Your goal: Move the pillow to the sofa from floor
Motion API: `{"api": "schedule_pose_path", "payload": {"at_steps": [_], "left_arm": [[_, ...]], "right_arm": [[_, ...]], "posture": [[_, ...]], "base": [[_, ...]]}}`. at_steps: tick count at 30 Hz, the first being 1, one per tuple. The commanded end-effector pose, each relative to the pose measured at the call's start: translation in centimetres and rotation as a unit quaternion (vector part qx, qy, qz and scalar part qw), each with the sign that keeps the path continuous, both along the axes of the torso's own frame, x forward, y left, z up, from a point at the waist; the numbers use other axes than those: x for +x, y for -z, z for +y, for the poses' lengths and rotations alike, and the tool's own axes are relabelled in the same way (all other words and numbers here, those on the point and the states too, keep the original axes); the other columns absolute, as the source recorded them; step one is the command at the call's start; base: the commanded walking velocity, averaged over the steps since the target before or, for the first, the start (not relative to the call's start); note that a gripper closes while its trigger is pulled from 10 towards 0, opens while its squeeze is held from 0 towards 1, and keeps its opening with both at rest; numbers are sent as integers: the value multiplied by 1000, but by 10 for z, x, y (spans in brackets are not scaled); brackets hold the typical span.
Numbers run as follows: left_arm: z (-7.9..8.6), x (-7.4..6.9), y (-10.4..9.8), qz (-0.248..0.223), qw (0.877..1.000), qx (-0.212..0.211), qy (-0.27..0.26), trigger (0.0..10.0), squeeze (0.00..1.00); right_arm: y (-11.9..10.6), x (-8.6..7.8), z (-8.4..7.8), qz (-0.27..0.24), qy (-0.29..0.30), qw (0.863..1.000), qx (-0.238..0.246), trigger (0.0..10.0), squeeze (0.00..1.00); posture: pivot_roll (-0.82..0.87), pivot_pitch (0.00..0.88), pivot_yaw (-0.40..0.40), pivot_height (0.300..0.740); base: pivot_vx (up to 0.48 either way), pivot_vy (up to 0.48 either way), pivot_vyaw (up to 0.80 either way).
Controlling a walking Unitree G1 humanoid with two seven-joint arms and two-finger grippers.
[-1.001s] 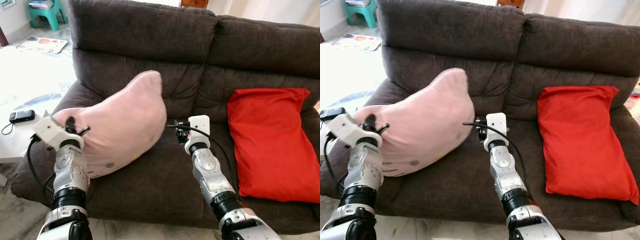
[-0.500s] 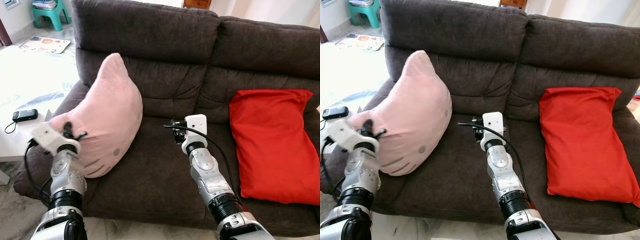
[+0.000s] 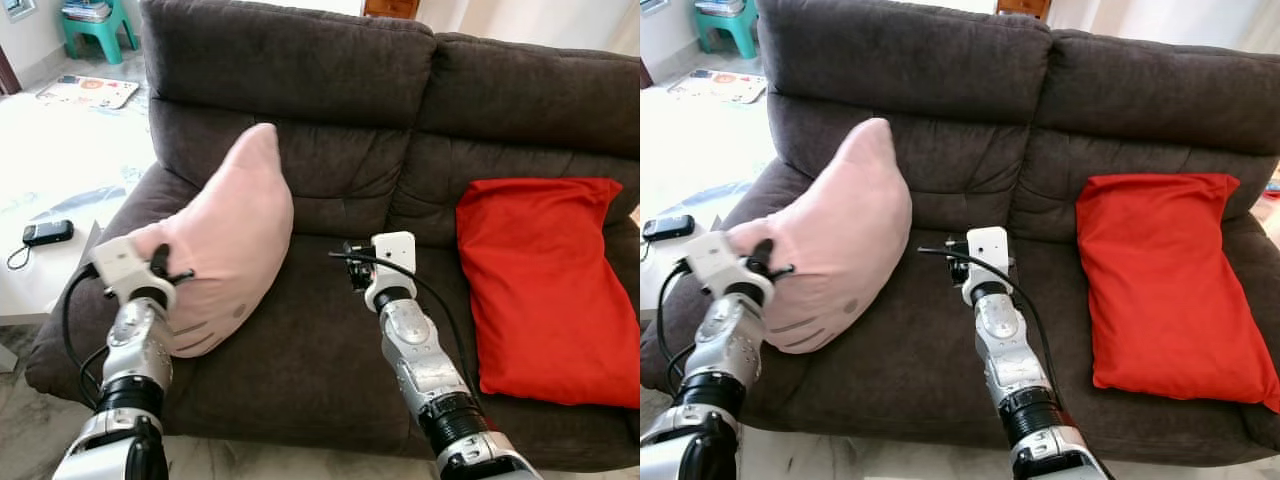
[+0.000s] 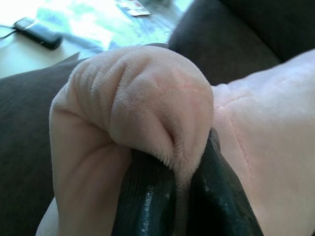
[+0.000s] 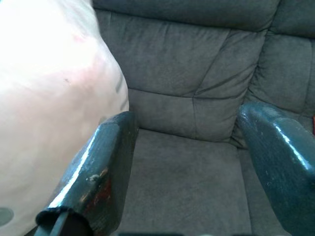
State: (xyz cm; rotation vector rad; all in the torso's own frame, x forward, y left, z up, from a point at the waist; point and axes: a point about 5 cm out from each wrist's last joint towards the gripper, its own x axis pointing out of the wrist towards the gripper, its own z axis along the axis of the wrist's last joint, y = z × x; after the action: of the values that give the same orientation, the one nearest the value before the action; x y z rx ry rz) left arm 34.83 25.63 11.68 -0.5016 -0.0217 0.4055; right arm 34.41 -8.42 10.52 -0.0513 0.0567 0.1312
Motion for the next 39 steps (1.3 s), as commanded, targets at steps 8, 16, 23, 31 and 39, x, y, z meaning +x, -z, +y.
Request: {"api": "schedule_pose_path", "payload": {"at_steps": [8,16,23,31,39], "left_arm": [[-35,24,-10,21,993,2,112,10000,0],[-30,26,-14,13,994,18,107,10000,0],[-14,13,3,39,995,42,84,10000,0],[-6,3,12,37,997,48,57,10000,494],[-5,2,12,33,997,52,37,10000,1000]], "right_arm": [[-5,1,-1,-3,4,1000,-1,10000,0],[-3,0,-1,1,6,1000,-2,10000,0],[-3,0,-1,4,5,1000,-2,10000,0],[-2,-1,3,6,-2,1000,0,10000,0],[-1,-1,1,8,-1,1000,-3,10000,0]], "posture": [[133,69,-105,740],[135,71,-104,740],[140,70,-105,740],[142,67,-108,740],[141,69,-110,740]], "base": [[0,0,0],[0,0,0],[0,0,0],[0,0,0],[0,0,0]]}}
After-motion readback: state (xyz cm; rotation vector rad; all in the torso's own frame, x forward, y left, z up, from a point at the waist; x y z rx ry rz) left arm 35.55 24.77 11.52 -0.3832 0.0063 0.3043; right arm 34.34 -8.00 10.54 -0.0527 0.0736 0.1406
